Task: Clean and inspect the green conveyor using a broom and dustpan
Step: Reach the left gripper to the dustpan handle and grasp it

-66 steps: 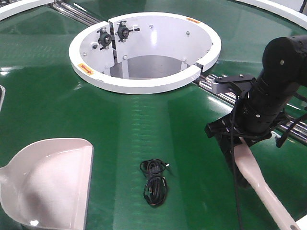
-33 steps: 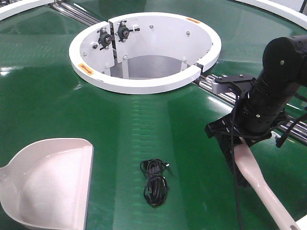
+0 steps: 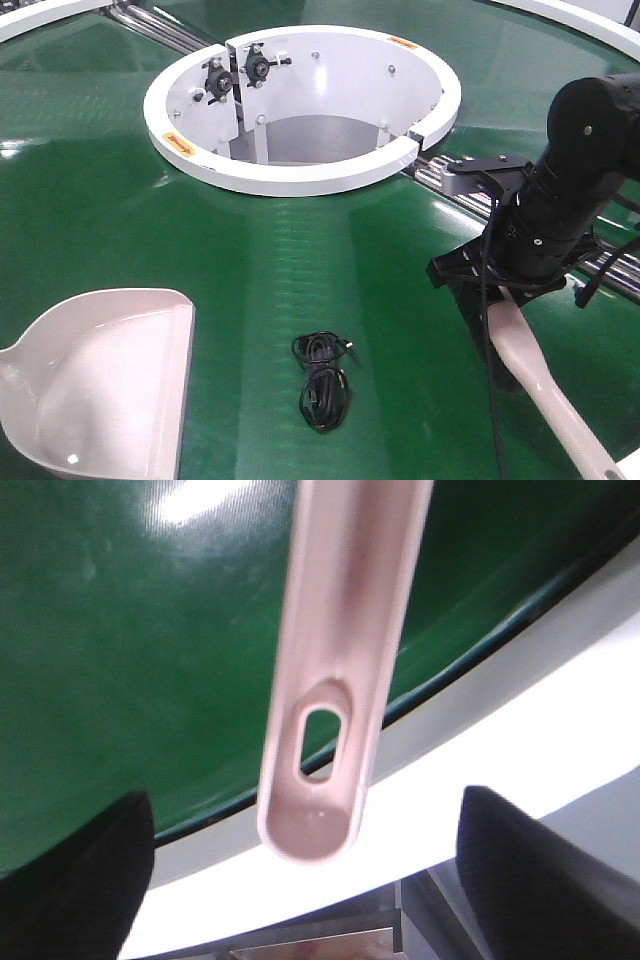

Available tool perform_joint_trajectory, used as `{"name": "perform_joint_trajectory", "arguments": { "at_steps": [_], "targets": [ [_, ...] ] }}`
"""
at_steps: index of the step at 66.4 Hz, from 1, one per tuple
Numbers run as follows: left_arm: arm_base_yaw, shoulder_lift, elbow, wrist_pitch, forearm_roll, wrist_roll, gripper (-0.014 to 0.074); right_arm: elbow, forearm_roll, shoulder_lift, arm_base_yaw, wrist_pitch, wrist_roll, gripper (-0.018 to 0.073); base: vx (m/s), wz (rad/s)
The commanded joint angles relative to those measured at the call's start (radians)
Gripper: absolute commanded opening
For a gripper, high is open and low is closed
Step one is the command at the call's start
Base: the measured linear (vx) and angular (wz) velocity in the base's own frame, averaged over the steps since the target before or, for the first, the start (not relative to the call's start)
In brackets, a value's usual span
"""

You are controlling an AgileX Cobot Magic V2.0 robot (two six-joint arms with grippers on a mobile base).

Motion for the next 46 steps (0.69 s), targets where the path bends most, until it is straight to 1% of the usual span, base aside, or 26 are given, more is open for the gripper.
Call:
{"name": "perform_joint_trajectory", "arguments": {
  "at_steps": [1,29,35,40,46],
  "targets": [
    [0.003,-0.012,-0.017,0.019,0.01,-0.01,0.0569,-0.028,-0.003,-0.048,-0.001,0.055,-0.01,-0.0006,0.0,0.0],
    [0.003,0.061,-0.018,-0.012,0.011,-0.01,0.0569,-0.028,-0.003,-0.048,-0.001,0.055,-0.01,-0.0006,0.0,0.0],
    [0.01,0.075,-0.018,-0.022,0.011,-0.01,0.0569,-0.028,-0.003,-0.048,-0.001,0.056,-0.01,-0.0006,0.0,0.0],
    [0.018,0.087,-0.018,-0.021,0.032,-0.01,0.0569,-0.028,-0.003,-0.048,-0.001,0.056,-0.01,-0.0006,0.0,0.0],
    [0.022,0.091,-0.018,-0.02,0.037,-0.01,0.0569,-0.028,-0.001,-0.048,-0.001,0.056,-0.01,-0.0006,0.0,0.0]
  ]
}}
